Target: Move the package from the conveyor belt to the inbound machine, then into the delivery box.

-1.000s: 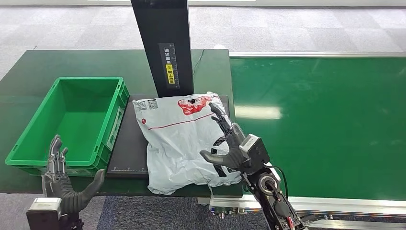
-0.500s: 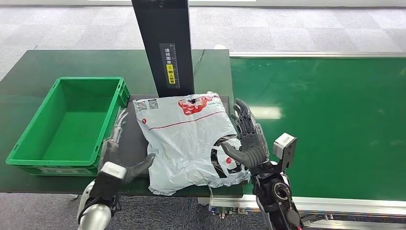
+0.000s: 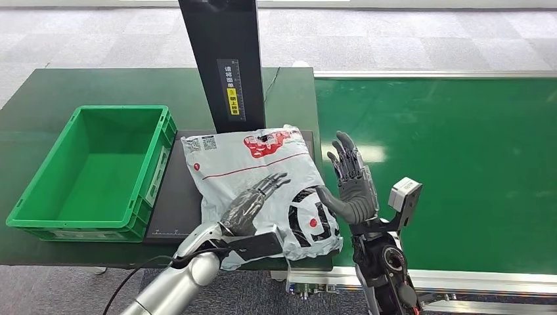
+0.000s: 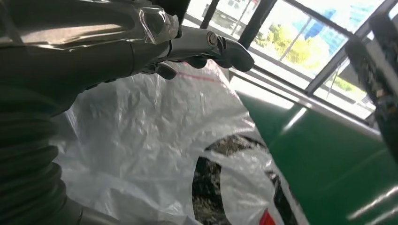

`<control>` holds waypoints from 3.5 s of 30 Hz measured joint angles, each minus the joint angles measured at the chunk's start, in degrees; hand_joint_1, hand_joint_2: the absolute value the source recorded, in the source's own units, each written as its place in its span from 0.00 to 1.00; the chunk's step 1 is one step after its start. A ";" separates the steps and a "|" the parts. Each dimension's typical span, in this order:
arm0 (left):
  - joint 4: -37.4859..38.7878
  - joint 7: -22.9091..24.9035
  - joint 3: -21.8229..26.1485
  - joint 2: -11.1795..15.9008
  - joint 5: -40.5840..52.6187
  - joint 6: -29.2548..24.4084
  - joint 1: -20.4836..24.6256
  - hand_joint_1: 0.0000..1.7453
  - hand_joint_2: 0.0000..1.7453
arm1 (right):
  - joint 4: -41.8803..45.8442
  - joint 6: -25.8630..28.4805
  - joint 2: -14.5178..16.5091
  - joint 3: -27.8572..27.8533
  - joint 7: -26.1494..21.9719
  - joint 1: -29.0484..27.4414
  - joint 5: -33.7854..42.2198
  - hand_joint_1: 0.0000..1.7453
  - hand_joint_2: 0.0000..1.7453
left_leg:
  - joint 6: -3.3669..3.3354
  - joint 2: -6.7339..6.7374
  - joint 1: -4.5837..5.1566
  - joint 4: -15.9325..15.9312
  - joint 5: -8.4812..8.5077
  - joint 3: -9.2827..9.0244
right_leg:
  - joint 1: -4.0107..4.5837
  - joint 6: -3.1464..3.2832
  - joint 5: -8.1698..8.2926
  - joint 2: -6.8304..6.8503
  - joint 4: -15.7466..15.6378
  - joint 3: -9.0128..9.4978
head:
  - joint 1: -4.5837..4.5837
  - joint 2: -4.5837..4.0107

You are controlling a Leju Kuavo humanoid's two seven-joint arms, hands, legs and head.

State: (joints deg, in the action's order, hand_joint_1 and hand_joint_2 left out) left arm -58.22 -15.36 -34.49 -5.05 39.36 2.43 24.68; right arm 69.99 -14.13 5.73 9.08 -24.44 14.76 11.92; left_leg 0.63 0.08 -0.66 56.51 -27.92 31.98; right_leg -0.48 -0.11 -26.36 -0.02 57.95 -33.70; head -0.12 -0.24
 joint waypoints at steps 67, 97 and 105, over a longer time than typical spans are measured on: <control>-52.06 -17.19 46.19 6.24 -35.51 -19.58 -19.28 1.00 1.00 | 8.27 1.10 0.00 -3.39 0.21 -10.30 -0.55 0.00 1.00 | 0.04 0.00 -0.03 -0.05 0.02 0.01 | 0.04 0.00 -0.07 0.00 0.01 0.01 | 0.00 0.00; -3.35 -5.25 53.12 15.02 -24.18 -11.31 3.28 0.00 1.00 | 8.21 -1.04 1.36 -3.86 2.34 -8.09 1.38 0.00 1.00 | 0.05 0.02 -0.04 -0.04 0.03 0.01 | 0.05 0.02 -0.04 -0.01 0.02 -0.02 | -0.02 0.00; -9.67 -8.74 50.57 14.09 -31.78 -8.81 0.12 0.00 1.00 | 7.72 -0.17 1.31 -4.18 2.73 -7.88 1.56 0.00 1.00 | 0.05 0.03 -0.03 -0.04 0.02 0.04 | 0.05 0.01 -0.05 -0.03 0.03 -0.05 | -0.02 0.00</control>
State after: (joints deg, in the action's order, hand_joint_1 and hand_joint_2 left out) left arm -67.89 -24.10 16.08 9.03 7.58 -6.38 24.81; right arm 77.70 -14.29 7.04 4.90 -21.70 6.87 13.48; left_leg 0.68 0.11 -0.69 56.48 -27.90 32.02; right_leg -0.44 -0.10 -26.41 -0.05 57.97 -33.75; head -0.14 -0.24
